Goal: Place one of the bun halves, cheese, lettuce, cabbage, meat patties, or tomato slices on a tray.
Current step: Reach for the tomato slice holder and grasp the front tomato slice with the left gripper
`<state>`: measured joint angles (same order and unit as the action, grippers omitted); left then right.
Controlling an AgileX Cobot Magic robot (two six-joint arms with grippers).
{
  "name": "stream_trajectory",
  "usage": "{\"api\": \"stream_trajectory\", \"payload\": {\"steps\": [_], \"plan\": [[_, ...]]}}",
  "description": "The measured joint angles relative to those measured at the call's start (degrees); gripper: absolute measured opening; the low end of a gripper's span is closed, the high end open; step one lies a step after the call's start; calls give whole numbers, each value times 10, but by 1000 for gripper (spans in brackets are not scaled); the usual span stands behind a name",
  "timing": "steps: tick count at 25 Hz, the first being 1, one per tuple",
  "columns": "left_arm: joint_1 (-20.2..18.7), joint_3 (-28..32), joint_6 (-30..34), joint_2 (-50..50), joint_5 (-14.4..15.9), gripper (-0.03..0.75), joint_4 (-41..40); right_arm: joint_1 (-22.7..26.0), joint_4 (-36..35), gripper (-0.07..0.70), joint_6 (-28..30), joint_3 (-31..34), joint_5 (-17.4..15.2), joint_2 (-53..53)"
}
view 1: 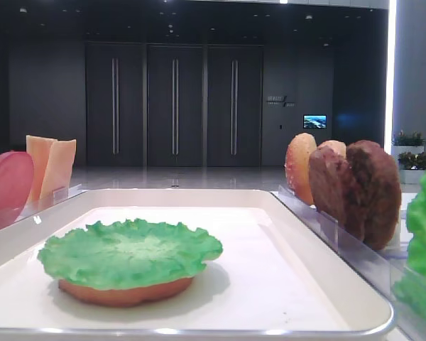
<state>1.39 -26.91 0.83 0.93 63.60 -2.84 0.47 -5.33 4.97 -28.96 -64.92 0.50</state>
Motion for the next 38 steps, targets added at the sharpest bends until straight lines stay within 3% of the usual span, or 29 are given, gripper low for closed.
{"api": "stream_trajectory", "payload": {"steps": [38], "plan": [[0,-8,0,0,0,643,-6,0,0,543,0,0,0,0]]}}
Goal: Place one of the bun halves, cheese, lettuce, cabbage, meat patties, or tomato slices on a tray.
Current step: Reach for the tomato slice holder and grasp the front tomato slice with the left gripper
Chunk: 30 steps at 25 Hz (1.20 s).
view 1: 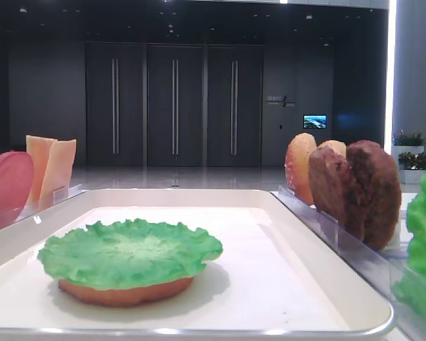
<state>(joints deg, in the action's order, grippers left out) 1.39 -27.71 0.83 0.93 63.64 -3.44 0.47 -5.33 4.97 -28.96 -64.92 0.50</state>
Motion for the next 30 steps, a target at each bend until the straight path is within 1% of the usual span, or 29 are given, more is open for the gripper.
{"api": "stream_trajectory", "payload": {"steps": [5,9,14,18,22,30], "plan": [[0,-12,0,-34,1,637,6,0,0,543,0,0,0,0],[0,-43,-2,-115,1,580,17,0,0,543,0,0,0,0],[0,-98,-22,-260,-4,522,34,0,0,543,0,0,0,0],[0,-137,-29,-378,-32,482,34,0,0,543,0,0,0,0],[0,-175,-33,-492,-46,474,38,0,0,543,0,0,0,0],[0,-266,-40,-689,-55,473,45,0,0,543,0,0,0,0]]}}
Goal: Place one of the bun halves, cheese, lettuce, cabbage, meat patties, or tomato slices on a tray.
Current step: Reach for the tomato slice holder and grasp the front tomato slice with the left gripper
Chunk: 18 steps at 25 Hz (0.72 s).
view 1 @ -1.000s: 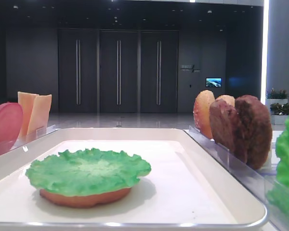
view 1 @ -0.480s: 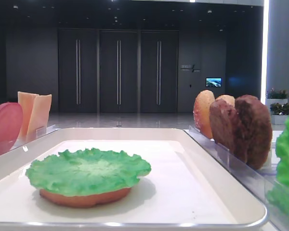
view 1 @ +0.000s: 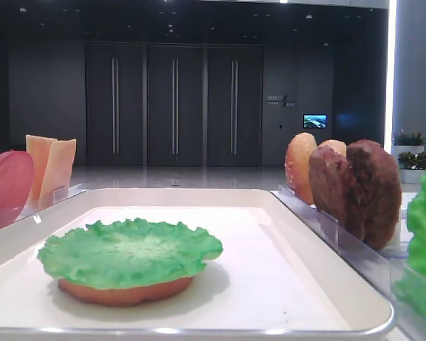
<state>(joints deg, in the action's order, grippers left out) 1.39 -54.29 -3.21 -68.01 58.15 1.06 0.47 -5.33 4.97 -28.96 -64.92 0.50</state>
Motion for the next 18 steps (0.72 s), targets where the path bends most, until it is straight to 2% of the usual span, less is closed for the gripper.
{"api": "stream_trajectory", "payload": {"steps": [9,18], "plan": [[0,-105,-4,-142,-2,473,2,0,0,543,0,0,0,0],[0,-118,-18,-184,-2,471,-1,0,0,543,0,0,0,0]]}}
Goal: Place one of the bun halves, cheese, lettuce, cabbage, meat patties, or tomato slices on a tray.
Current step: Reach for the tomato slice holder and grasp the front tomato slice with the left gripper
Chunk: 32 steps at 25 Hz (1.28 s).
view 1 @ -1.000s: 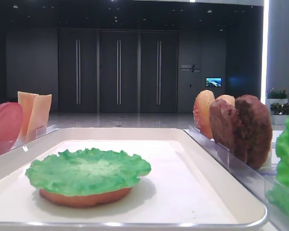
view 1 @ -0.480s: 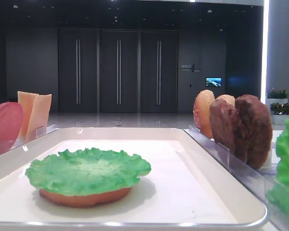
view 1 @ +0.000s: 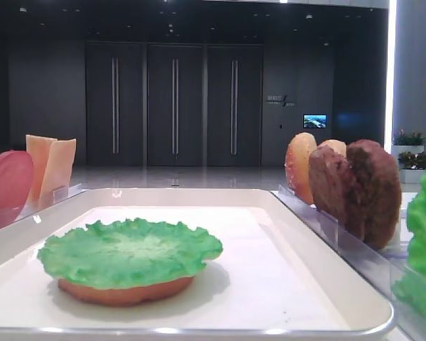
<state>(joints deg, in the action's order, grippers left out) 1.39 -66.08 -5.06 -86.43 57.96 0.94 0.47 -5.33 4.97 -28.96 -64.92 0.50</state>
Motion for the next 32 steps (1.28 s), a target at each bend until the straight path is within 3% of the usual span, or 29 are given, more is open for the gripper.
{"api": "stream_trajectory", "payload": {"steps": [5,12,16,24,32], "plan": [[-25,-1,-26,0,0,471,-17,0,0,543,0,0,0,0],[-164,-1,-118,0,-22,471,-38,0,0,543,0,0,0,0],[-214,-1,-159,0,-26,471,-38,0,0,543,0,0,0,0],[-226,-1,-177,-20,-26,471,-40,0,0,543,0,0,0,0],[-226,-1,-177,-66,-52,471,-39,0,0,543,0,0,0,0]]}}
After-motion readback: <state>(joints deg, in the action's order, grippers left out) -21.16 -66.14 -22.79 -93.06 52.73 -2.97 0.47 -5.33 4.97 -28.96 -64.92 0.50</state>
